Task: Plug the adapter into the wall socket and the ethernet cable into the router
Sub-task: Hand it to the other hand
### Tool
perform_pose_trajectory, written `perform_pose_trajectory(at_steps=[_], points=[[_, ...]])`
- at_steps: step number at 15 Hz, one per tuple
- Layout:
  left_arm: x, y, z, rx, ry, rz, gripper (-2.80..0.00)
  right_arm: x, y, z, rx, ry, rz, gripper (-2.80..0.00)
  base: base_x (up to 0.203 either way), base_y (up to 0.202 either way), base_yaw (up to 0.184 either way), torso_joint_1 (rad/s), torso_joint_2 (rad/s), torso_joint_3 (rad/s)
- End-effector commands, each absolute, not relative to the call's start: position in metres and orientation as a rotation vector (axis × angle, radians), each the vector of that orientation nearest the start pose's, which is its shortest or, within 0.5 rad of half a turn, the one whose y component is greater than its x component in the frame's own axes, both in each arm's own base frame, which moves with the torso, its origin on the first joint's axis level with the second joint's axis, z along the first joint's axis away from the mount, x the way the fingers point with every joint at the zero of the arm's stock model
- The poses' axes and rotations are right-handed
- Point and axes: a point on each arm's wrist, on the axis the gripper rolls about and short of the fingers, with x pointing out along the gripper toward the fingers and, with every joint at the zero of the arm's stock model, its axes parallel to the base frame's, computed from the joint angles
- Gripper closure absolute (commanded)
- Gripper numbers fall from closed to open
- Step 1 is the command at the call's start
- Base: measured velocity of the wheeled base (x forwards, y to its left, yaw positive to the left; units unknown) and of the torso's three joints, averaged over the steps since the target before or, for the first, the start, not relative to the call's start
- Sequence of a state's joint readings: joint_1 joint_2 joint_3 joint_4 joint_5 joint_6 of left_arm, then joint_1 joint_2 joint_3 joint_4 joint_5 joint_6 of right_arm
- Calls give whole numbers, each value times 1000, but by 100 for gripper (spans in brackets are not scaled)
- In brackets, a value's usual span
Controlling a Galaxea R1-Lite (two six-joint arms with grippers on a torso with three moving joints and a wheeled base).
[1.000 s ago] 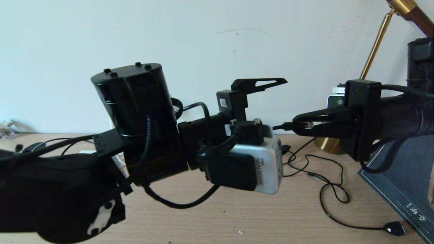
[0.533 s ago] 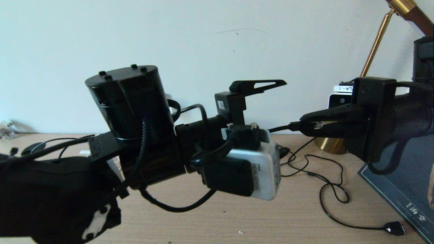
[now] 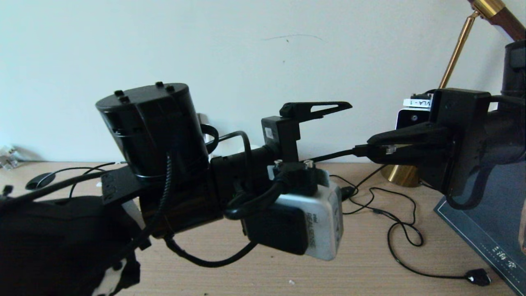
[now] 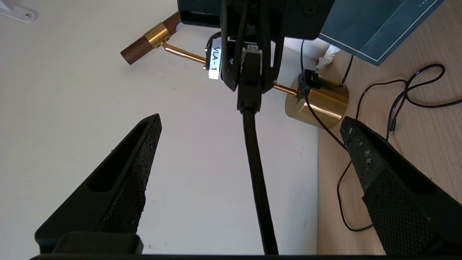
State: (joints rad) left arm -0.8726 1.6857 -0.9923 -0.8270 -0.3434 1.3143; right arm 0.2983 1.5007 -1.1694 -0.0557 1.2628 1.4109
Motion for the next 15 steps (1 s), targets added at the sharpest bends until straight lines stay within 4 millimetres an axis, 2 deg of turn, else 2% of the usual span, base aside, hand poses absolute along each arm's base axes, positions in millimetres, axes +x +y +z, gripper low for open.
perform_pose_trajectory(at_steps=[1,9,10,15], points=[[198,-249,258,1104,-914,-929,-280,237,96,288,1230,1337,1093,0,0,0,0,0,0,0],[196,-250,258,1100,-917,-937,-280,237,96,288,1231,1341,1091,0,0,0,0,0,0,0],[196,-251,258,1100,-917,-939,0,237,96,288,1231,1341,1091,0,0,0,0,0,0,0],[190,-257,255,1094,-922,-963,0,238,98,286,1231,1347,1091,0,0,0,0,0,0,0]])
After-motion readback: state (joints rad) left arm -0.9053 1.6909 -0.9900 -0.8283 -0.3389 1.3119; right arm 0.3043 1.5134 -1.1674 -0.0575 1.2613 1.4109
